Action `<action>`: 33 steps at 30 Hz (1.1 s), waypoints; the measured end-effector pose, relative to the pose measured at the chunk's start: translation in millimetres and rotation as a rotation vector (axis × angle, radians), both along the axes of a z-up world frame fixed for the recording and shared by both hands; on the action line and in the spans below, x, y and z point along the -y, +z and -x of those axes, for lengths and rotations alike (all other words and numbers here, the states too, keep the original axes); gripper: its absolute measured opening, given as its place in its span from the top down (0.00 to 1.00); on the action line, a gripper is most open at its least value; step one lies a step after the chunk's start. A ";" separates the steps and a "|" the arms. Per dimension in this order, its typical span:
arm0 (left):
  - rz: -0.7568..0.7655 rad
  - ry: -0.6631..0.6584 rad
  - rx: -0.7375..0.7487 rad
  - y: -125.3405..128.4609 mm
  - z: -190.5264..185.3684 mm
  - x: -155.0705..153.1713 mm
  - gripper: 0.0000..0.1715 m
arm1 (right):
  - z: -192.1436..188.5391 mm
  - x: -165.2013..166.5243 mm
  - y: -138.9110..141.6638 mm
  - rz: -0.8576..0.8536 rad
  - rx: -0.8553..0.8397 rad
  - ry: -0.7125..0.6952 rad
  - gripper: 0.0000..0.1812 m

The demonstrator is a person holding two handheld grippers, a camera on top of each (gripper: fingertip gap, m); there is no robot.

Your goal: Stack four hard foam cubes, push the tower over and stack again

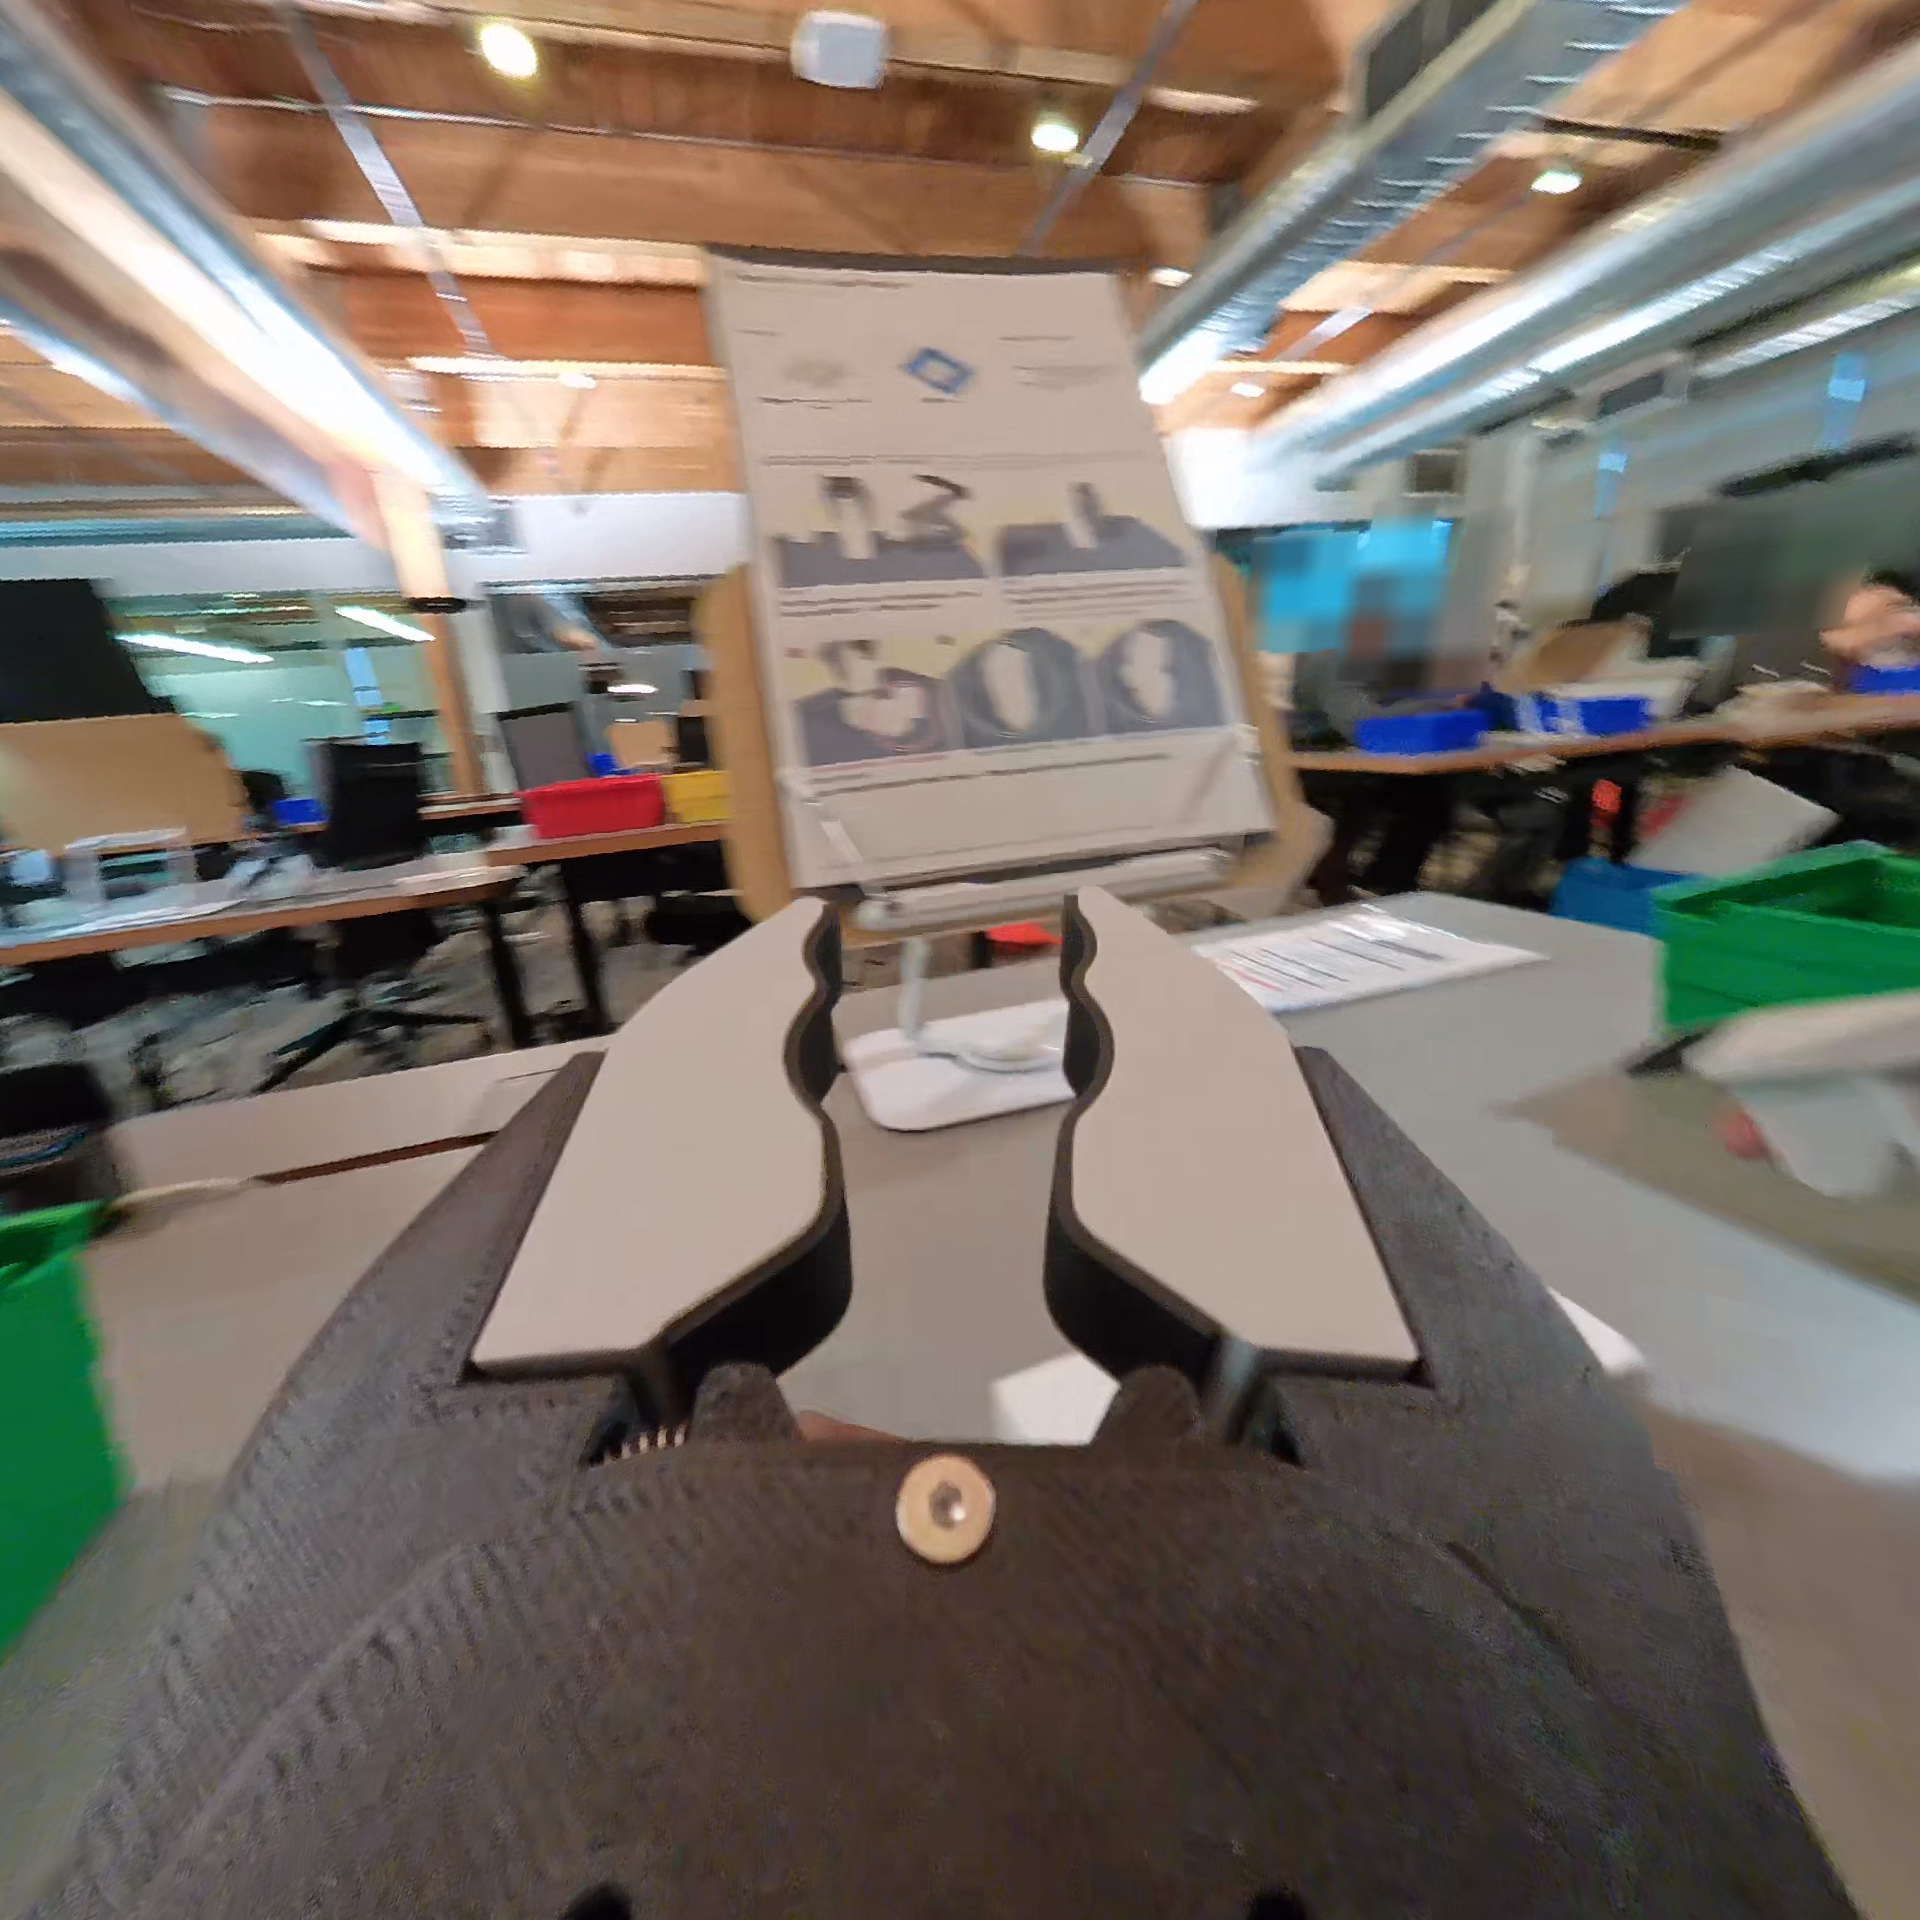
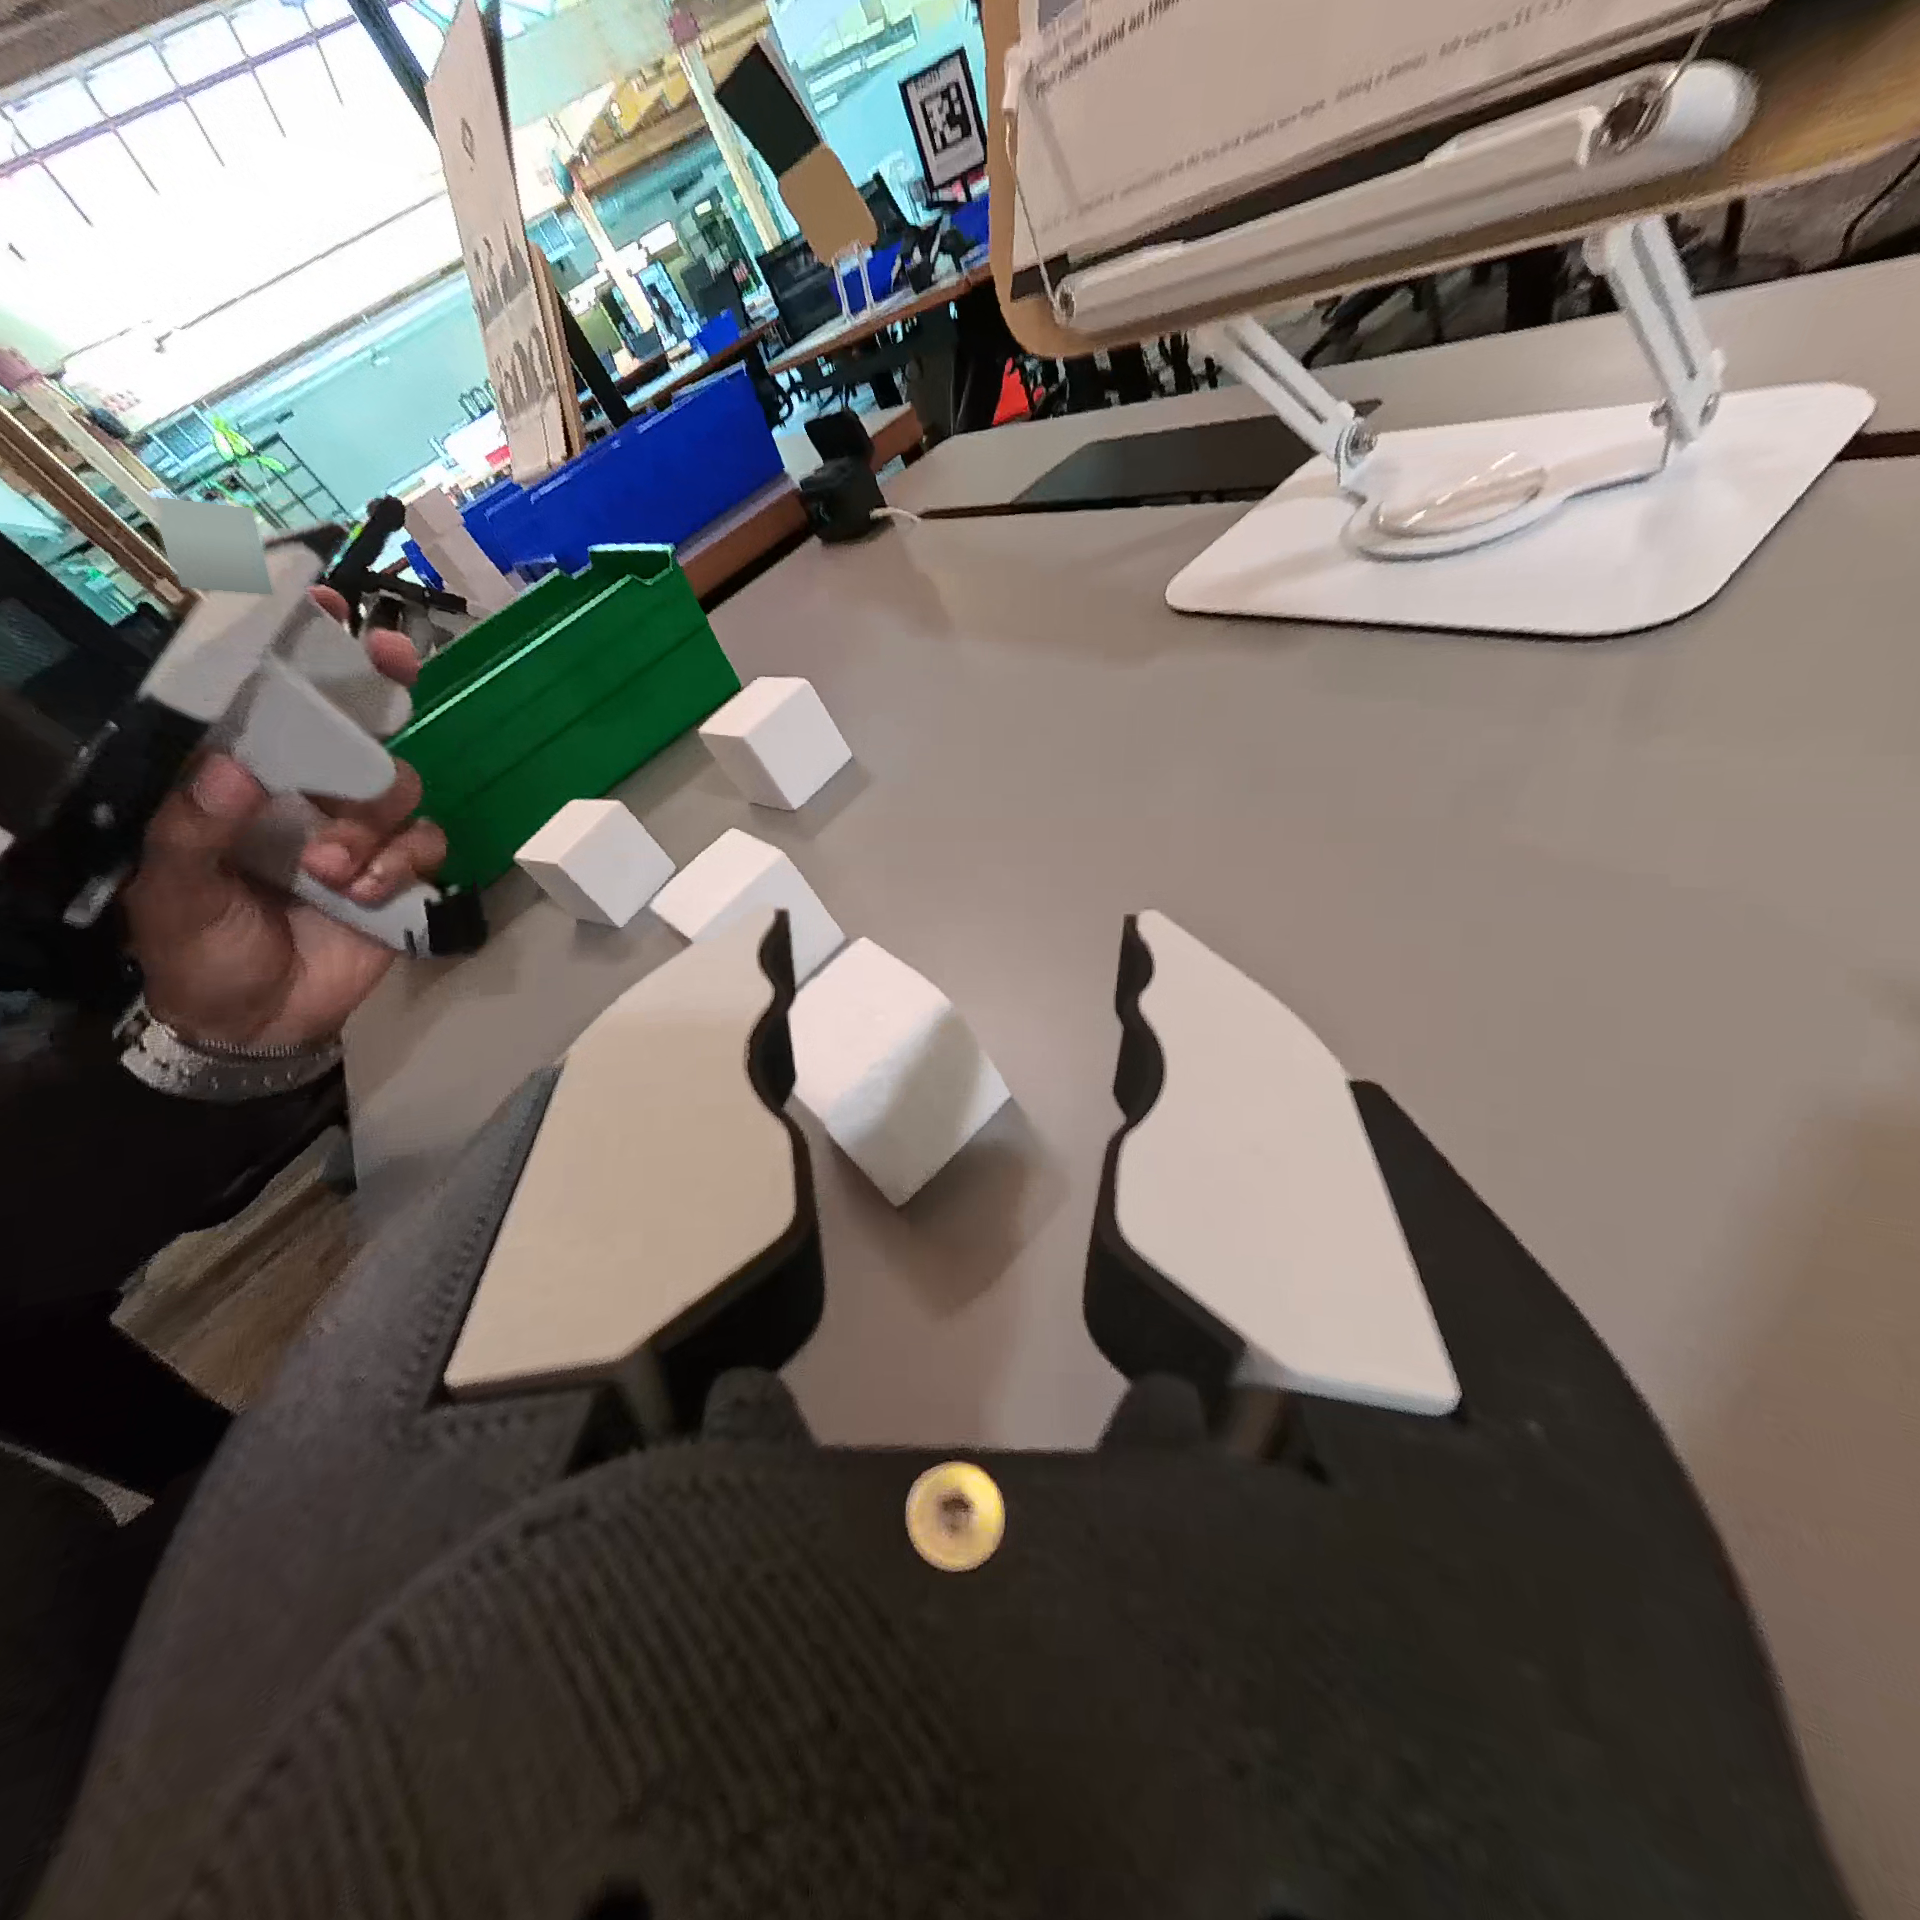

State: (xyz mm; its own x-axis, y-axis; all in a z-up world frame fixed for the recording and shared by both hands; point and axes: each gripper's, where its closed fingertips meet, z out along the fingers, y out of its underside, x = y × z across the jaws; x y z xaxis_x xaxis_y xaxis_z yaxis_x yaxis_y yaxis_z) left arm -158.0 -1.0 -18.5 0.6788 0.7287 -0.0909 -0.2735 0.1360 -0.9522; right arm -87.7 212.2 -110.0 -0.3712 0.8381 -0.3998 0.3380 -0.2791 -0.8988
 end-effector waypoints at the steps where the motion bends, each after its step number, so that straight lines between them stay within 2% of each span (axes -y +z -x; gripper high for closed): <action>1: 0.039 -0.075 0.003 -5.0 -13.2 -17.5 0.76 | -1.5 -0.4 3.3 0.003 -0.022 -0.003 0.66; 5: 0.183 -0.350 0.087 -37.3 -56.9 -76.3 0.73 | -4.6 -14.3 14.8 -0.064 -0.162 -0.112 0.60; 8: 0.228 -0.433 0.081 -45.0 -66.0 -91.5 0.72 | -10.9 -19.1 12.5 -0.123 -0.166 -0.143 0.55; 11: 0.202 -0.458 0.105 -45.0 -58.3 -94.7 0.72 | -18.9 -20.3 9.2 -0.149 -0.154 -0.153 0.52; 17: 0.157 -0.478 0.180 -47.5 -41.7 -102.4 0.72 | -31.6 -20.9 12.9 -0.166 -0.198 -0.169 0.55; 21: 0.154 -0.465 0.184 -48.6 -36.5 -102.5 0.72 | -33.4 -30.8 22.8 -0.177 -0.242 -0.245 0.50; 26: 0.143 -0.436 0.213 -51.1 -27.4 -95.1 0.72 | -33.4 -30.1 38.2 -0.124 -0.309 -0.252 0.45; 33: 0.111 -0.363 0.234 -50.0 -14.1 -72.6 0.72 | -15.9 -32.7 27.6 -0.061 -0.219 -0.255 0.40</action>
State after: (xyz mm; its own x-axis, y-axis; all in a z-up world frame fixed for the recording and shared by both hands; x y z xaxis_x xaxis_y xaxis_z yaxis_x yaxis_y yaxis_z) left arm -143.8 71.6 -68.6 0.9006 0.4336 0.0314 -0.0021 0.0764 -0.9971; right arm -71.7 244.9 -82.4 -0.2184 0.9347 -0.2805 0.0618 -0.2736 -0.9599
